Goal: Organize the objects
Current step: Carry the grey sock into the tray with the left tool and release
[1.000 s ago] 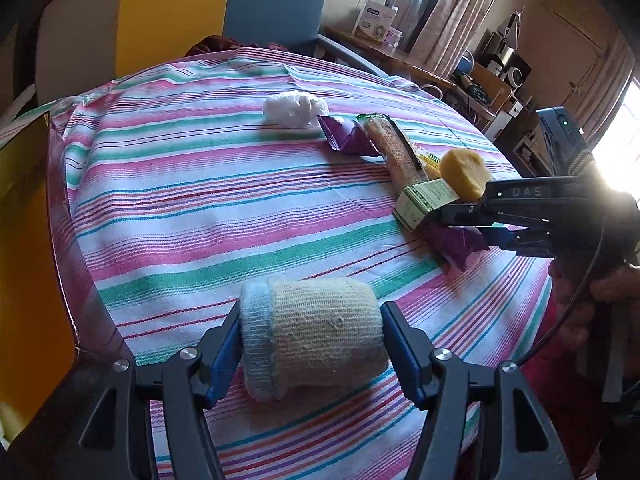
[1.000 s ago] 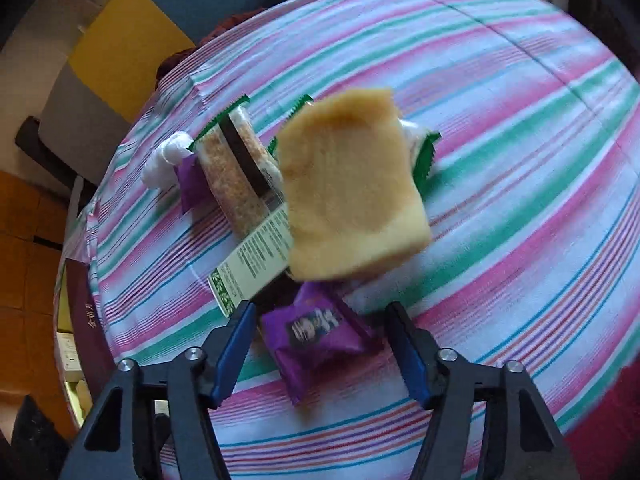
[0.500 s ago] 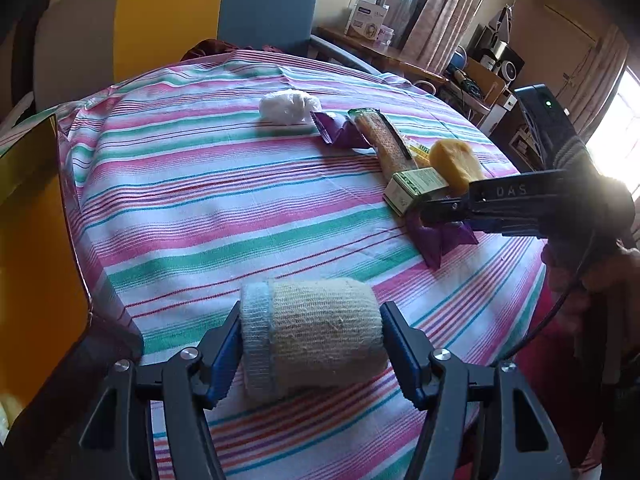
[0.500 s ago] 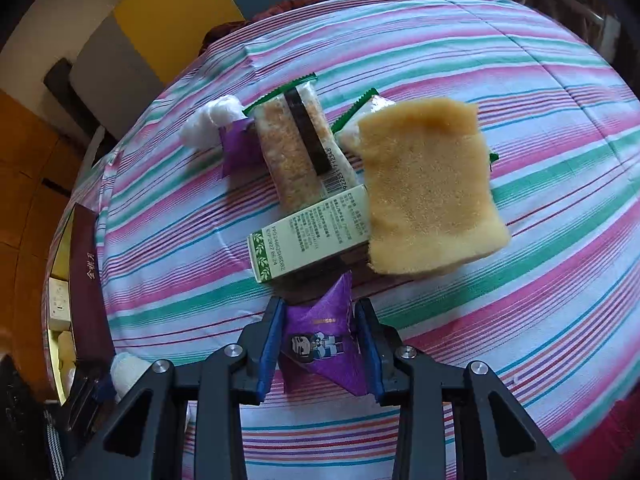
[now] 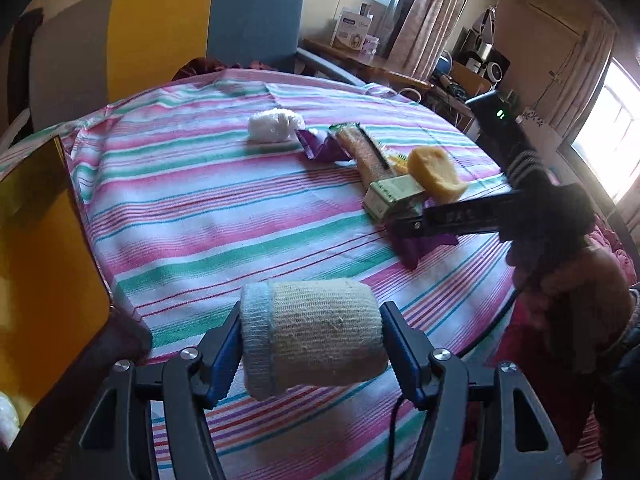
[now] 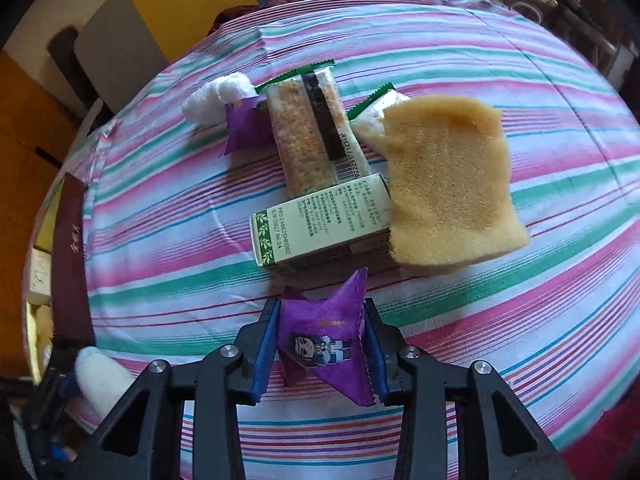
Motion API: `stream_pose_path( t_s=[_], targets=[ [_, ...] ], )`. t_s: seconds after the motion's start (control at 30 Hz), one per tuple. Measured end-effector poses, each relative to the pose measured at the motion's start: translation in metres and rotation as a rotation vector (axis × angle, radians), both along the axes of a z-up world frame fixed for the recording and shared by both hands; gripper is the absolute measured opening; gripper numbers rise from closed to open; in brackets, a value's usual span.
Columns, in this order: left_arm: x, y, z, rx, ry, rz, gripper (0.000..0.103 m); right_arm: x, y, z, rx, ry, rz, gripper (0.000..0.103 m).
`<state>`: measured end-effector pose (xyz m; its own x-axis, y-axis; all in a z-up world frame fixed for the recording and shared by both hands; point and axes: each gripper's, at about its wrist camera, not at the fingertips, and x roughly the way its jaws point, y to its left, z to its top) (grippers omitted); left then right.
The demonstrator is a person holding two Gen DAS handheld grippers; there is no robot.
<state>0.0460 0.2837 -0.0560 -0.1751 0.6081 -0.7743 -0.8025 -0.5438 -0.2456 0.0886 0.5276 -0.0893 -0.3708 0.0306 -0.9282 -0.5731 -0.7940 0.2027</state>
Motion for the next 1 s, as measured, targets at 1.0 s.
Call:
stream_pose_path(
  t_s=[1.0],
  targets=[
    [-0.268,-0.198,0.006,-0.125,0.014,0.721,0.066,-0.013,-0.016,0.000,0.113,-0.028,0.074,0.039]
  ],
)
